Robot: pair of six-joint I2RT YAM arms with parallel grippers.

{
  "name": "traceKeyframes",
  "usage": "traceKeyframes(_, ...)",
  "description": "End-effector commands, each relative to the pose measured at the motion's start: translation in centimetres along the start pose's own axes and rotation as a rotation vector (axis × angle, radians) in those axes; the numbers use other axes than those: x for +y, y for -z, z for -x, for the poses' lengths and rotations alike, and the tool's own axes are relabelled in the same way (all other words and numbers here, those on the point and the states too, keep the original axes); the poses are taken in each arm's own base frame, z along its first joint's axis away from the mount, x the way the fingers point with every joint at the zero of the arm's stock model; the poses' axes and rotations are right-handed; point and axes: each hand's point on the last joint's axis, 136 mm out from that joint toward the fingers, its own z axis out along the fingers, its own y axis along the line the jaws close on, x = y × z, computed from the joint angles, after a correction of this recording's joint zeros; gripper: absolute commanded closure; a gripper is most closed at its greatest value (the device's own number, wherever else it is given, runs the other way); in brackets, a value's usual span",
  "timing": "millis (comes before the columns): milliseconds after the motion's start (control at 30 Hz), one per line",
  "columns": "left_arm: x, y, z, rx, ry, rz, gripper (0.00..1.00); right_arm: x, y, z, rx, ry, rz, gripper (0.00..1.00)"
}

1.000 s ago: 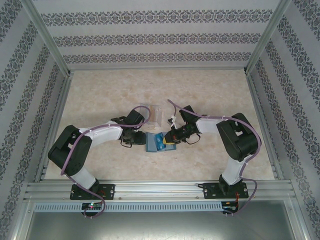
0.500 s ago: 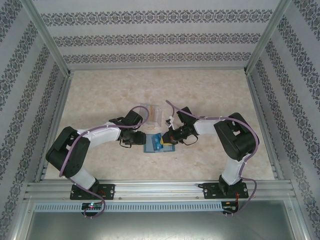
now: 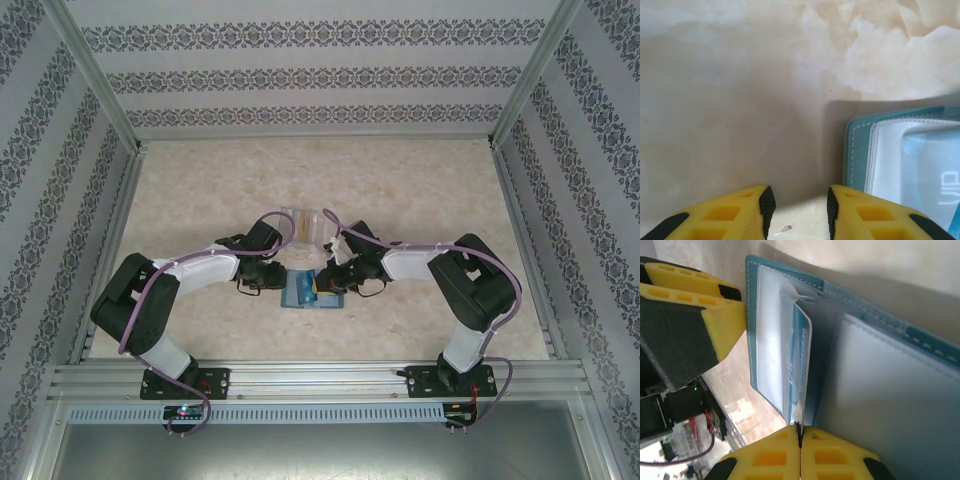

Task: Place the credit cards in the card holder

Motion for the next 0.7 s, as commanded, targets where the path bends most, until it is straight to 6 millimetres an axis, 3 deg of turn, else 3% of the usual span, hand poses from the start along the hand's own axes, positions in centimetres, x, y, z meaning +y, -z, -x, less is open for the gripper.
traceKeyframes(0, 2.0, -1.2, -2.2, 0.072, 0.014, 0.052, 0.66, -0.6, 0.6, 0.5, -0.127, -0.045, -0.095, 0.94)
traceKeyframes(167, 1.2, -1.4, -2.6, 0.078, 0.024, -0.003, 0.78, 0.3, 0.4, 0.4, -0.185, -0.071, -0.085, 0.94)
traceKeyframes(433, 0.7, -2.0, -3.0, 0.092, 0.045, -0.049, 0.78, 0.4, -2.0, -0.3, -0.175, -0.115, -0.087, 0.94)
traceKeyframes(667, 0.7, -2.3, -3.2, 0.101, 0.05, -0.045, 0.8, 0.7, -2.5, 0.2, -0.194, -0.139, -0.082, 0.92)
